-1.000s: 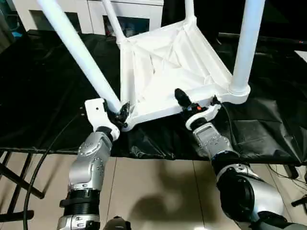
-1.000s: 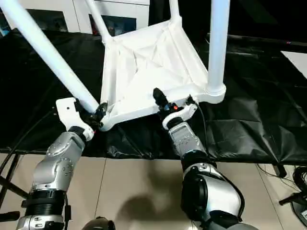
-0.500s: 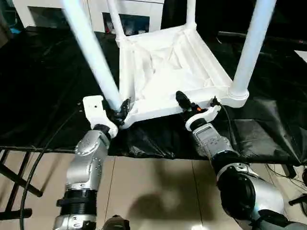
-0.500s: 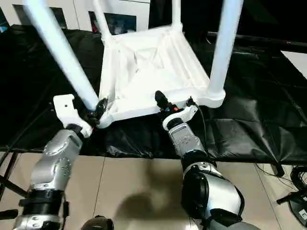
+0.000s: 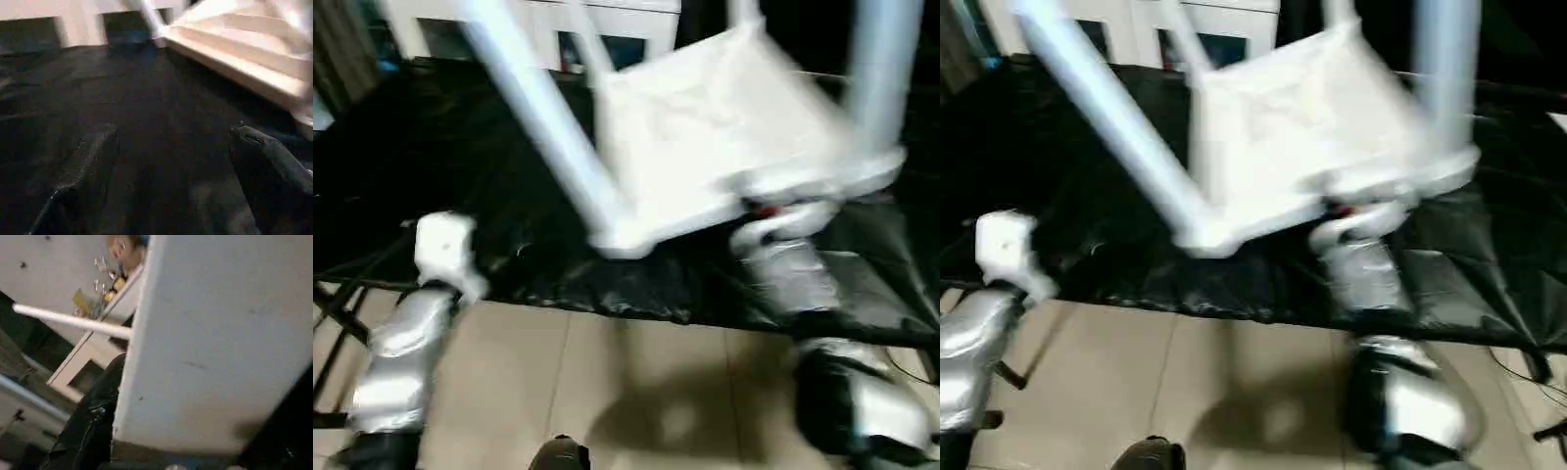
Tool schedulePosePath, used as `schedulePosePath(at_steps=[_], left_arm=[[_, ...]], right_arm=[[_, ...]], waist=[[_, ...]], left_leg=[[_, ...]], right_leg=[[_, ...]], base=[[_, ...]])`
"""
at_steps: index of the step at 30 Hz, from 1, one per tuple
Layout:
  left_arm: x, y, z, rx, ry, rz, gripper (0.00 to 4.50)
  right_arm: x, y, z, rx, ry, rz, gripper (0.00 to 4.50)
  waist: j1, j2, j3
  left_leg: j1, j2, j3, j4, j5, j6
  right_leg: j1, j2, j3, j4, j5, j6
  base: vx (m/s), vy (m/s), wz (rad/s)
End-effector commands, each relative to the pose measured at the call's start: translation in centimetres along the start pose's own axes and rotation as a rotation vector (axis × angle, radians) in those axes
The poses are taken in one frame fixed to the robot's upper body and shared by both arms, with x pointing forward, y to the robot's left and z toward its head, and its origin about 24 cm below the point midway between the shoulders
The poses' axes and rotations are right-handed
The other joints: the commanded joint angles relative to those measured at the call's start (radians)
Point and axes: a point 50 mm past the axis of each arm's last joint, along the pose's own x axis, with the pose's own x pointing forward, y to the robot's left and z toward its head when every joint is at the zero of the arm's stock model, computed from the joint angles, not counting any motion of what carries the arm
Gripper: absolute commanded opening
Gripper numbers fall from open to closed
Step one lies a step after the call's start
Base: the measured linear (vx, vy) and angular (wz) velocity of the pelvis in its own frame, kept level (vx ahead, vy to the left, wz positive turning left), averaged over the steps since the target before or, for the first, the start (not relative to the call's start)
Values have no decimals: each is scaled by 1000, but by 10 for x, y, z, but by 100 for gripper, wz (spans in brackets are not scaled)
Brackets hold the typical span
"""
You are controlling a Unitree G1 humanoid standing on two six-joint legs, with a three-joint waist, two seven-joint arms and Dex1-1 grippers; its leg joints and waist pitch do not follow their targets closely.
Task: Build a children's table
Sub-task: Flip table
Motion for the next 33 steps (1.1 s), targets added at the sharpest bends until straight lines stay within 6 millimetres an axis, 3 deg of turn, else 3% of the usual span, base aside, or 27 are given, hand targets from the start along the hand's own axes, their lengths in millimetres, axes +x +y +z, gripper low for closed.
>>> schedulePosePath(at_steps=[1,5,7,11,14,21,22,24,25,26,27,29,33], left_arm=[[-1,-9,12,30,-23,-134,396],[-8,-21,32,108,-44,-362,396],[-7,-24,44,113,-66,-402,396],[-5,-28,64,140,-109,-468,396],[-3,-34,76,145,-122,-519,396],[18,-25,101,279,-166,-394,396],[21,-23,108,300,-193,-364,396],[26,-20,120,331,-233,-328,396],[27,-21,128,356,-256,-329,396],[27,-22,137,376,-282,-333,396],[28,-23,144,394,-301,-333,396],[29,-27,157,440,-339,-342,396],[32,-33,179,523,-427,-350,396]], right_arm=[[2,7,18,-209,-18,24,197],[1,12,22,-371,6,-20,197],[2,15,24,-418,9,-32,197],[4,20,27,-533,15,-59,197],[5,23,28,-577,15,-75,197],[11,29,33,-706,41,-115,196],[12,30,34,-732,44,-122,196],[15,32,36,-770,41,-134,196],[16,35,36,-793,43,-134,194],[18,38,35,-817,42,-132,194],[19,40,35,-835,42,-132,190],[21,45,32,-862,44,-128,186],[25,52,26,-897,41,-135,164]], waist=[[-18,4,-74],[-40,-2,-70],[-37,-2,-67],[-37,-1,-69],[-41,-4,-61],[-44,-8,-68],[-44,-14,-69],[-40,-17,-69],[-40,-13,-69],[-42,-18,-70],[-41,-15,-71],[-45,-17,-71],[-47,-21,-73]], left_leg=[[64,65,-38,-95,-223,-92],[57,57,-36,-99,-256,-94],[66,56,-32,-98,-271,-94],[67,54,-30,-98,-245,-100],[70,53,-32,-104,-316,-126],[81,51,-35,-104,-353,-157],[76,52,-37,-106,-349,-158],[81,50,-34,-102,-349,-158],[78,51,-36,-103,-341,-162],[76,51,-36,-103,-337,-163],[79,50,-37,-103,-340,-171],[73,49,-38,-104,-333,-177],[73,48,-35,-98,-310,-164]], right_leg=[[5,-62,22,-67,-31,-173],[4,-63,27,-75,-102,-150],[-2,-65,32,-84,-139,-144],[-5,-58,33,-81,-124,-135],[-6,-59,34,-90,-203,-123],[-10,-53,37,-90,-174,-98],[-5,-55,36,-89,-172,-99],[-10,-54,38,-90,-177,-99],[-8,-55,37,-89,-173,-100],[-7,-54,36,-88,-167,-100],[-9,-54,34,-87,-164,-99],[-6,-52,33,-83,-134,-102],[-4,-53,36,-82,-95,-107]], base=[[0,0,0],[0,0,0],[0,0,0],[0,0,0],[0,0,0],[0,0,0],[0,0,0],[0,0,0],[0,0,0],[0,0,0],[0,0,0],[0,0,0],[0,0,0]])
